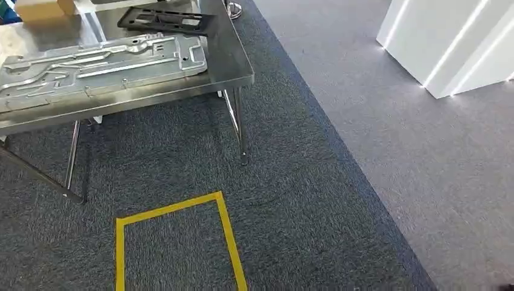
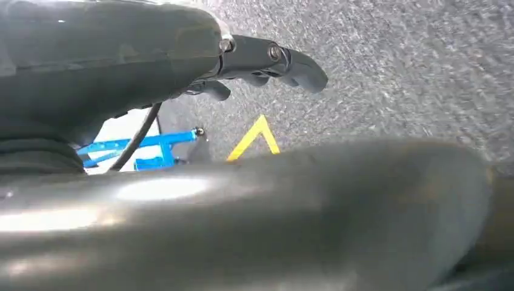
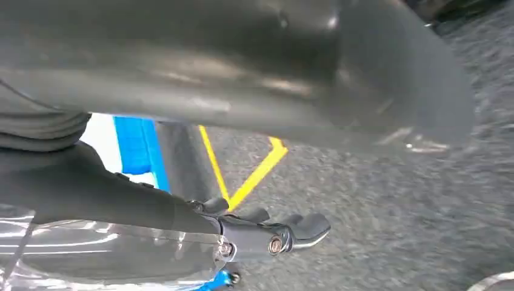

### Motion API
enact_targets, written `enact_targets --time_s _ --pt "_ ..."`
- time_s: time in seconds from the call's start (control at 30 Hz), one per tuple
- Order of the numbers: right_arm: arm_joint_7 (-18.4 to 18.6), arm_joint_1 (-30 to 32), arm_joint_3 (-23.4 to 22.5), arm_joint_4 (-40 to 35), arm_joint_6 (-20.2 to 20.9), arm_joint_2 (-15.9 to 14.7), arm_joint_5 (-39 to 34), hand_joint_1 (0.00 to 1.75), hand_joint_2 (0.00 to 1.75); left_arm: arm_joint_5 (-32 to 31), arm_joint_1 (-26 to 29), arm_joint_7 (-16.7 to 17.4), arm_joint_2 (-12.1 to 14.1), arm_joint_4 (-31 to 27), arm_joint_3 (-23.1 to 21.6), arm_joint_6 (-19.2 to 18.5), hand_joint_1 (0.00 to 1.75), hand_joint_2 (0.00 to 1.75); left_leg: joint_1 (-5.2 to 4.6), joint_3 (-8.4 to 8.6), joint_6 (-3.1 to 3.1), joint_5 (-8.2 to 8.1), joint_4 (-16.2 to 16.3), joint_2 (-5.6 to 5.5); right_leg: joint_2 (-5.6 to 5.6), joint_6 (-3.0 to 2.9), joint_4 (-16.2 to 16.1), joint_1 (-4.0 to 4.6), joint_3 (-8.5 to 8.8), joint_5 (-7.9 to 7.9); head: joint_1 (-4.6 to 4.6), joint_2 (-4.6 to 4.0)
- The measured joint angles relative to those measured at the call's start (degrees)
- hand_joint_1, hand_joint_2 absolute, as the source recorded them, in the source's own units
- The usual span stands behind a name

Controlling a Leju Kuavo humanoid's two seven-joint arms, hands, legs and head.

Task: Take the parts from the cabinet and place them on the table.

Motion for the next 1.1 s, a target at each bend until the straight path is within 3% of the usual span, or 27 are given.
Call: enact_targets --time_s 0.07,0.1,0.13,0.17,0.27,0.3,0.33,0.4,0.43,0.47,0.5,0.53,0.57,0.6,0.63,0.67,0.7,0.77,0.8,0.83,0.87,0.93,0.97,1.0,1.03,1.07,1.1 --pt "0.0 0.0 0.0 0.0 0.0 0.1 0.0 0.00 0.00 0.0 -0.1 0.0 0.0 0.0 0.0 0.0 0.00 0.00 0.20 4.94 0.07 4.96 -5.7 0.00 0.35 0.35 0.5 -0.10 -2.02 1.23 0.00 0.00" --pt "0.0 0.0 0.0 0.0 0.0 0.1 0.0 0.00 0.00 0.0 -0.2 0.0 0.0 0.0 0.0 0.0 0.00 0.00 0.33 8.79 0.12 5.63 -11.0 -0.06 0.54 0.63 0.7 -0.10 -2.78 1.85 -0.02 0.00" --pt "0.0 -0.1 0.0 0.0 0.1 0.1 0.0 0.00 0.00 0.0 -0.4 0.0 0.0 0.0 0.0 0.0 0.00 0.00 0.29 13.02 0.29 3.96 -16.8 -0.15 0.71 1.02 0.8 0.13 -3.18 2.33 -0.02 0.00" --pt "0.0 -0.1 0.0 0.0 0.0 0.1 -0.1 0.00 0.00 0.0 -0.5 -0.1 0.0 0.0 0.0 0.0 0.00 0.00 0.04 15.66 0.76 2.49 -21.6 -0.23 0.75 1.33 1.0 0.22 -3.45 2.83 0.00 0.00" --pt "0.0 0.0 0.0 0.0 0.0 0.1 -0.1 0.00 0.00 0.0 -0.4 -0.2 0.0 0.0 0.0 0.0 0.00 0.00 -0.17 13.89 1.94 3.53 -20.8 -0.24 0.80 2.34 0.3 0.18 -3.64 5.02 0.02 0.00" --pt "0.0 0.2 0.0 0.0 0.0 0.1 -0.1 0.00 0.00 0.0 -0.3 -0.2 0.0 0.0 0.0 0.0 0.00 0.00 0.17 13.32 2.68 4.34 -21.2 -0.03 1.05 2.71 0.5 -0.02 -4.15 4.81 0.02 0.00" --pt "0.0 0.2 0.0 0.0 0.0 0.0 -0.1 0.00 0.00 0.0 -0.3 -0.2 0.0 0.0 -0.1 0.0 0.00 0.00 -0.05 12.49 3.19 5.11 -21.1 0.21 1.35 2.94 2.1 -0.17 -4.70 1.59 0.02 0.00" --pt "0.0 0.3 0.0 0.0 0.0 0.0 -0.1 0.00 0.00 0.1 -0.3 -0.1 0.0 0.0 -0.1 0.0 0.00 0.00 -0.38 10.85 3.91 6.41 -21.0 0.24 1.39 3.07 9.9 -0.10 -6.53 -6.18 0.02 0.00" --pt "0.0 0.4 0.0 0.0 0.0 0.1 -0.2 0.00 0.00 0.1 -0.3 -0.1 -0.1 0.0 -0.1 0.0 0.00 0.00 -0.64 9.99 4.11 7.06 -20.9 0.24 1.41 3.09 14.4 -0.04 -7.42 -8.60 0.02 0.00" --pt "0.0 0.4 0.0 0.0 0.0 0.1 -0.2 0.00 0.00 0.1 -0.4 -0.1 -0.1 0.0 -0.1 0.0 0.00 0.00 -0.87 9.07 4.22 7.69 -20.6 0.24 1.41 3.02 18.0 0.05 -7.93 -9.26 0.02 0.00" --pt "0.0 0.4 0.0 0.0 0.0 0.1 -0.2 0.00 0.00 0.1 -0.3 -0.1 -0.1 0.0 -0.1 0.0 0.00 0.00 -1.09 7.97 4.28 8.19 -20.3 0.26 1.43 2.82 19.3 0.18 -7.46 -8.08 0.00 0.00" --pt "0.0 0.4 0.0 0.0 0.0 0.1 -0.2 0.00 0.00 0.1 -0.3 -0.1 -0.1 0.0 -0.1 0.0 0.00 0.00 -1.33 6.83 4.36 8.74 -19.9 0.26 1.46 2.38 18.3 0.38 -5.76 -5.63 0.02 0.00" --pt "0.0 0.4 0.0 0.0 0.0 0.1 -0.2 0.00 0.00 0.1 -0.4 -0.1 -0.1 0.0 -0.1 0.0 0.00 0.00 -1.60 5.91 4.41 9.21 -19.6 0.23 1.48 1.73 15.0 0.73 -3.01 -3.46 0.00 0.00" --pt "0.0 0.3 0.0 0.0 0.0 0.1 -0.2 0.00 0.00 0.1 -0.4 -0.1 -0.1 0.0 -0.1 0.0 0.00 0.00 -1.86 5.27 4.43 9.65 -19.4 0.15 1.58 0.74 10.3 1.09 0.48 -2.56 0.00 0.00" --pt "0.0 0.3 0.0 -0.1 0.0 -0.2 -0.2 0.00 0.00 0.1 -0.4 -0.1 -0.4 -0.1 -0.1 0.0 0.00 0.00 -1.61 4.90 4.39 10.02 -19.3 0.19 1.81 -0.48 5.1 1.81 4.38 -3.19 0.00 0.00" --pt "0.0 0.2 -0.1 -0.1 0.0 -0.5 -0.2 0.00 0.00 0.1 -0.4 -0.1 -0.5 -0.1 -0.1 0.0 0.00 0.00 -2.06 4.61 4.18 10.25 -19.0 0.12 1.62 -1.03 -0.2 2.59 7.73 -4.31 0.02 0.00" --pt "-0.1 0.2 -0.1 -0.1 0.1 -0.5 -0.2 0.00 0.00 0.2 -0.4 -0.2 -0.7 -0.1 -0.1 0.1 0.00 0.00 -2.01 4.28 3.85 11.00 -19.0 0.28 1.52 -0.66 -2.1 2.21 8.55 -4.95 0.00 0.00" --pt "-0.2 0.1 -0.1 -0.1 0.2 -0.4 -0.1 0.00 0.00 0.3 -0.4 -0.2 -0.6 -0.1 -0.1 0.1 0.00 0.00 -1.68 3.70 3.43 12.03 -19.2 0.37 1.66 -1.01 -2.3 2.51 7.93 -4.11 0.02 0.00" --pt "-0.3 0.2 -0.1 -0.1 0.3 -0.2 -0.1 0.00 0.00 0.4 -0.4 -0.2 -0.6 0.0 -0.1 0.2 0.00 0.00 -2.09 3.32 3.17 11.77 -19.0 0.14 1.60 -1.15 -3.7 1.83 7.76 -3.46 0.02 0.00" --pt "-0.3 0.0 -0.1 -0.1 0.5 -0.2 0.0 0.00 0.00 0.5 -0.4 -0.2 -0.6 0.0 -0.1 0.2 0.00 0.00 -1.91 2.77 2.56 9.94 -18.1 -0.18 1.43 -1.19 -3.7 1.68 7.30 -2.71 -0.02 0.00" --pt "-0.3 -0.1 -0.1 -0.1 0.6 -0.2 0.0 0.00 0.00 0.5 -0.3 -0.2 -0.6 0.0 -0.1 0.2 0.00 0.00 -1.60 1.98 2.04 6.78 -15.6 -0.29 1.31 -1.60 -3.6 1.55 6.59 -2.18 0.00 0.00" --pt "-0.4 0.1 -0.1 -0.1 0.8 -0.2 0.1 0.00 0.00 0.5 -0.3 -0.2 -0.6 0.0 -0.1 0.2 0.00 0.00 -0.59 -0.41 1.01 0.37 -6.7 -0.27 1.15 -1.39 -3.2 1.42 4.75 -1.02 -0.02 0.00" --pt "-0.4 0.1 -0.1 -0.1 0.8 -0.2 0.1 0.00 0.00 0.5 -0.3 -0.2 -0.6 0.0 -0.1 0.2 0.00 0.00 -0.20 -1.12 0.51 -0.69 -2.8 -0.27 1.08 -1.14 -2.9 1.24 3.70 -0.43 0.00 0.00" --pt "-0.4 0.1 -0.1 -0.1 0.9 -0.2 0.1 0.00 0.00 0.5 -0.3 -0.2 -0.6 0.0 -0.1 0.2 0.00 0.00 0.13 -0.96 0.13 0.27 -1.1 -0.26 1.04 -0.87 -2.5 0.97 2.63 0.06 0.00 0.00" --pt "-0.4 0.1 -0.1 -0.1 0.9 -0.2 0.1 0.00 0.00 0.5 -0.3 -0.2 -0.6 0.0 -0.1 0.2 0.00 0.00 0.48 0.15 -0.35 2.47 -1.4 -0.25 1.01 -0.53 -2.0 0.63 1.53 0.48 -0.02 0.00" --pt "-0.4 0.1 -0.1 -0.1 0.9 -0.2 0.2 0.00 0.00 0.5 -0.3 -0.2 -0.6 0.0 -0.1 0.2 0.00 0.00 0.86 2.28 -0.89 5.19 -3.8 -0.25 1.02 -0.12 -1.3 0.22 0.28 0.84 0.00 0.00" --pt "-0.4 0.1 -0.1 -0.1 1.1 -0.2 0.3 0.00 0.00 0.4 -0.3 -0.2 -0.6 0.0 -0.1 0.2 0.00 0.00 1.31 5.68 -1.46 7.11 -8.5 -0.25 1.02 0.36 -0.4 -0.19 -0.99 1.16 -0.02 0.00"
